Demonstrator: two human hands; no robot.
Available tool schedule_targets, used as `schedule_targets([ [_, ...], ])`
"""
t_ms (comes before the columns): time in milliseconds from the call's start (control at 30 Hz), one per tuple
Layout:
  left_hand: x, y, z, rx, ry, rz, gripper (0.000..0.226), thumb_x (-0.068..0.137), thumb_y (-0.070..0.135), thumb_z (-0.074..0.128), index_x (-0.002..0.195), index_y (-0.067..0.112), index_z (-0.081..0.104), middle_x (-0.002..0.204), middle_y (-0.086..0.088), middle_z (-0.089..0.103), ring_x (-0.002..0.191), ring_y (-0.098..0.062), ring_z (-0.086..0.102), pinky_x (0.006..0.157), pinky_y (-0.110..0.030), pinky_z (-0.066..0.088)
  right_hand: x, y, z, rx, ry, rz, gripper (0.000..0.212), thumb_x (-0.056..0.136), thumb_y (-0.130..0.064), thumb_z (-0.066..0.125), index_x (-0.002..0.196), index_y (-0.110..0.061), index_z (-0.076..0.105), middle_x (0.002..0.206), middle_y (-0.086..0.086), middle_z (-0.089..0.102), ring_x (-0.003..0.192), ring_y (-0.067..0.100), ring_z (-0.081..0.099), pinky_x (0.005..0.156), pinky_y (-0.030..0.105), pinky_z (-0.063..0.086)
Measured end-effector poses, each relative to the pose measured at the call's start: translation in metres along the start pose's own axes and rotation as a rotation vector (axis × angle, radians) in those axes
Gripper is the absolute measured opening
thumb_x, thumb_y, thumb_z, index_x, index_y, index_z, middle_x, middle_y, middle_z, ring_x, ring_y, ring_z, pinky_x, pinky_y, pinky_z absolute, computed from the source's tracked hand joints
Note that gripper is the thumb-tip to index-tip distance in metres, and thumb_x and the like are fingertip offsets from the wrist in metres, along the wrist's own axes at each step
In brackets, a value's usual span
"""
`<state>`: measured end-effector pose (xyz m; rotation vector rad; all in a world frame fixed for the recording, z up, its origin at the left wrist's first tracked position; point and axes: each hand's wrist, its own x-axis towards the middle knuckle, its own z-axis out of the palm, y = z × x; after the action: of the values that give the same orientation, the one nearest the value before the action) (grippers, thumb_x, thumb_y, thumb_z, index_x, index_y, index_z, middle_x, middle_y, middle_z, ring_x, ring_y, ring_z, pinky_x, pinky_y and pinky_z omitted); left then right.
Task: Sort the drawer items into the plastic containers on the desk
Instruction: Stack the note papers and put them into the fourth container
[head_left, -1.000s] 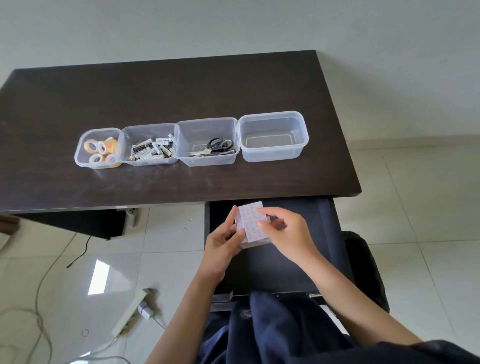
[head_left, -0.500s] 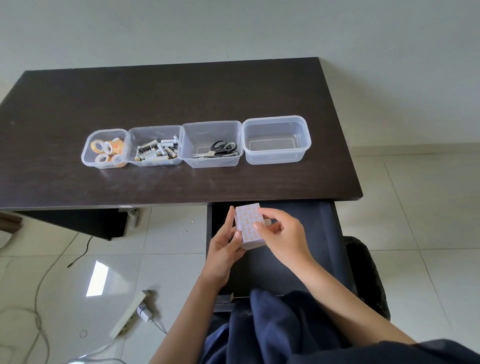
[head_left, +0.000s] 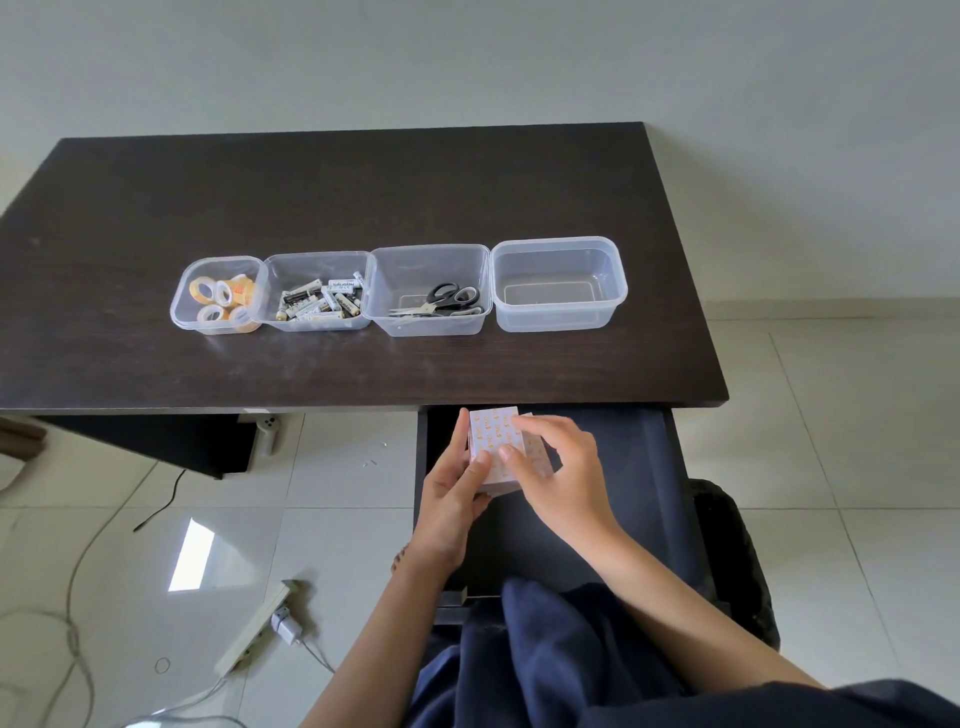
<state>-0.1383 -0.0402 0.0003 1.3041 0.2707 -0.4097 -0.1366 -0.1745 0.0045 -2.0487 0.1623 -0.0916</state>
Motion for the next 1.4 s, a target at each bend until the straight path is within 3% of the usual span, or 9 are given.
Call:
schedule_targets([
  [100,0.000,0.001,0.000,-0.013,0.016,-0.017,0.052,0.097,0.019,0.046,0.144,0.037,0.032,0.110,0.013,0.070,0.108,-0.015,0.061,0.100,-0.042,0.045,-0.001,0.002,-0.001,0.081,-0.017,0.059,0.050,0.081,-0.048,0.063,0.129,-0.036,0.053,0.125,-0.013,0.048,0.119,-0.006,0.041,0.099,0.008,0.029],
  [300,0.002,0.000,0.003,-0.012,-0.010,-0.039,0.050,0.101,0.015,0.038,0.145,0.037,0.028,0.123,0.010,0.064,0.113,-0.014,0.060,0.102,-0.042,0.046,0.000,0.005,0.001,0.299,-0.210,0.250,0.065,0.092,-0.034,0.057,0.148,-0.033,0.024,0.136,-0.011,0.030,0.109,-0.022,0.041,0.083,0.000,0.039],
  [433,0.004,0.000,0.006,-0.006,-0.023,-0.049,0.050,0.103,0.018,0.033,0.146,0.040,0.023,0.127,0.014,0.061,0.117,-0.012,0.059,0.098,-0.036,0.048,-0.001,0.006,0.002,0.298,-0.211,0.246,0.068,0.092,-0.034,0.058,0.149,-0.029,0.022,0.141,-0.010,0.026,0.124,-0.004,0.039,0.105,0.020,0.036],
  [667,0.006,-0.005,0.010,0.030,-0.048,-0.025,0.050,0.104,0.020,0.029,0.150,0.034,0.016,0.140,0.005,0.052,0.126,-0.015,0.053,0.108,-0.044,0.040,0.003,0.010,-0.001,0.260,-0.214,0.271,0.069,0.093,-0.035,0.055,0.150,-0.023,0.017,0.141,-0.010,0.023,0.116,-0.011,0.038,0.085,-0.003,0.032],
  [800,0.009,-0.011,0.011,0.058,-0.044,-0.048,0.058,0.100,0.031,0.034,0.151,0.036,0.006,0.148,0.008,0.042,0.132,-0.011,0.046,0.115,-0.045,0.031,0.001,0.010,-0.002,0.258,-0.197,0.282,0.071,0.094,-0.036,0.053,0.150,-0.017,0.015,0.147,-0.005,0.022,0.130,0.000,0.029,0.105,0.016,0.026],
  [967,0.010,-0.014,0.014,0.153,-0.028,-0.033,0.070,0.088,0.046,0.037,0.149,0.040,0.003,0.154,0.014,0.029,0.140,-0.008,0.031,0.119,-0.042,0.021,0.001,0.011,-0.004,0.285,-0.208,0.288,0.072,0.094,-0.039,0.050,0.151,-0.017,0.012,0.152,-0.005,0.025,0.135,0.004,0.031,0.110,0.023,0.027],
  [1167,0.012,-0.017,0.015,0.167,-0.012,-0.003,0.069,0.087,0.051,0.040,0.148,0.044,0.009,0.153,0.014,0.031,0.142,-0.010,0.029,0.119,-0.046,0.020,-0.002,0.012,-0.007,0.297,-0.188,0.277,0.099,0.074,-0.073,0.048,0.151,-0.022,0.012,0.154,-0.006,0.031,0.138,0.004,0.032,0.116,0.036,0.030],
  [1300,0.013,-0.015,0.016,0.151,-0.028,0.016,0.069,0.087,0.051,0.042,0.149,0.040,0.014,0.153,0.010,0.033,0.142,-0.014,0.029,0.118,-0.050,0.019,-0.004,0.013,-0.011,0.299,-0.149,0.266,0.086,0.082,-0.065,0.052,0.149,-0.023,0.021,0.148,-0.007,0.040,0.126,-0.005,0.042,0.106,0.022,0.037],
  [1400,0.013,-0.015,0.018,0.130,-0.048,0.010,0.067,0.088,0.050,0.042,0.149,0.038,0.017,0.152,0.006,0.036,0.140,-0.018,0.034,0.117,-0.053,0.022,-0.004,0.013,-0.009,0.285,-0.107,0.229,0.093,0.074,-0.072,0.050,0.147,-0.020,0.027,0.144,-0.006,0.045,0.128,0.001,0.044,0.108,0.027,0.039],
])
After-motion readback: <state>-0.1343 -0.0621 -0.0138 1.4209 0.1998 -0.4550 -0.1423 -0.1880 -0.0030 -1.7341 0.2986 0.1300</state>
